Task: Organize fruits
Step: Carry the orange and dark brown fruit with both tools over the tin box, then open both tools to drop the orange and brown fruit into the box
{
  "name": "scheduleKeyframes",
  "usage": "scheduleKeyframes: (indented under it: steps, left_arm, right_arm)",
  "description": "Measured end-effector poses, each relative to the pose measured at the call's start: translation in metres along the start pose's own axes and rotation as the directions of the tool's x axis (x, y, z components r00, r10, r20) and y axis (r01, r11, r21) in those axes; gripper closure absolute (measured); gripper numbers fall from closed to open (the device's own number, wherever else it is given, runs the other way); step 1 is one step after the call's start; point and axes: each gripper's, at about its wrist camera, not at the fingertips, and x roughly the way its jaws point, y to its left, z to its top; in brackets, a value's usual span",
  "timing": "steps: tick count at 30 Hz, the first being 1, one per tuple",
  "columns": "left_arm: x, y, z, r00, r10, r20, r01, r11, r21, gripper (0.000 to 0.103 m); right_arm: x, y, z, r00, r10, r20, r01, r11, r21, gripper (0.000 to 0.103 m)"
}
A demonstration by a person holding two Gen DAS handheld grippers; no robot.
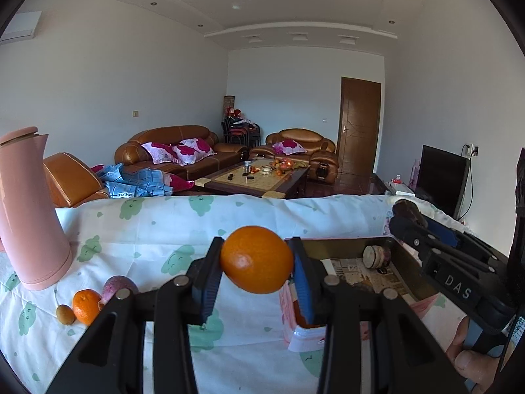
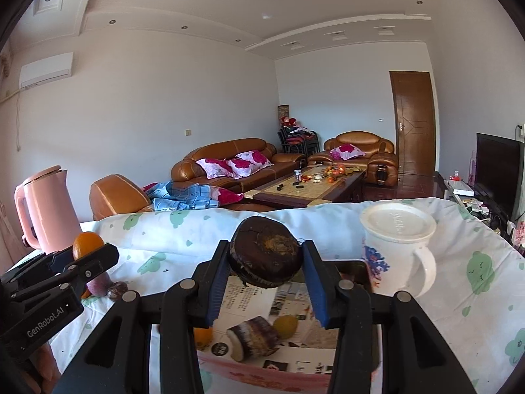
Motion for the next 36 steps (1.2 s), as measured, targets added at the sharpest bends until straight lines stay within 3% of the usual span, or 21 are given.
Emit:
scheduleKeyframes:
  steps: [11,16,20,31,36]
  left_arm:
    - [0.04,-0.047,0.002,0.996,-0.069,-0.048,0.071,0.997,0.032,0.062]
    - [0.065,-0.069,0.001,0.993,-0.071,-0.092,0.075,0.996,0.046,0.062]
    - [0.079,-0.075,-0.004,0.988,-0.065,-0.14,0.07,0.997,0.03,0.062]
    - [0.094,-0.084,-0.013,0.972,-0.041,-0.229,0.06,0.995,0.076,0.062]
    - [0.107,-0.082,-0.016,0.952,-0.037,-0.303,0.059,0.996,0.063,0.062]
  right_arm:
    - [0.008,-0.055,0.006,0.994,-0.11,-0.025,0.111,0.993,0.034,0.058]
    - [0.026,-0.052,0.002,0.988,-0.124,-0.096,0.123,0.992,-0.02,0.057]
    - [0.041,-0.049,-0.006,0.976,-0.121,-0.181,0.114,0.992,-0.05,0.057]
    - [0.056,-0.048,-0.016,0.953,-0.09,-0.291,0.075,0.995,-0.062,0.057]
    - [0.063,-0.047,-0.018,0.941,-0.07,-0.332,0.055,0.997,-0.054,0.057]
